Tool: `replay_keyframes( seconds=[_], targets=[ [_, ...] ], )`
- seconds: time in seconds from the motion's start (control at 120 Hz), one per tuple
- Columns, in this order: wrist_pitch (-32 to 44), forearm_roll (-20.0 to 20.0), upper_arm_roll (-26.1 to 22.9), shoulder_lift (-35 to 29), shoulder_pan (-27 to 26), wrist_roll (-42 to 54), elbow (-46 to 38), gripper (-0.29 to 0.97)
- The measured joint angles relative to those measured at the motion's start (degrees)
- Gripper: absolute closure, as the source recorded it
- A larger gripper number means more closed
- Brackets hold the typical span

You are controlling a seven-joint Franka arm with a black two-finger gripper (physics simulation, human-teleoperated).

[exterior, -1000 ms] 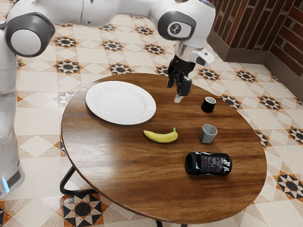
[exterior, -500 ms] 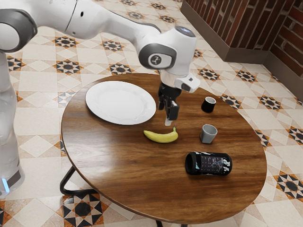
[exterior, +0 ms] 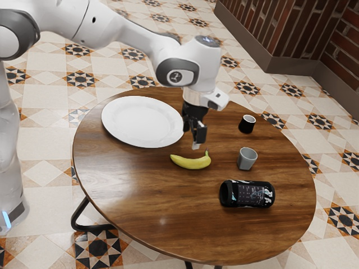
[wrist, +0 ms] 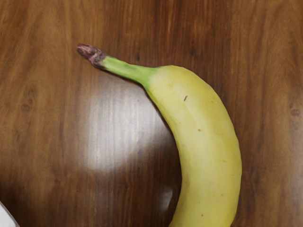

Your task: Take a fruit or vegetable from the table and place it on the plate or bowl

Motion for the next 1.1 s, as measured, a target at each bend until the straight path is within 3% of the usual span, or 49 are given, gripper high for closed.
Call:
replay_keyframes(
  seconds=[1.1],
  targets=[
    [5.2, -1.6, 0.2, 4.5, 0.2, -0.3, -2.0, 0.00]
  ],
)
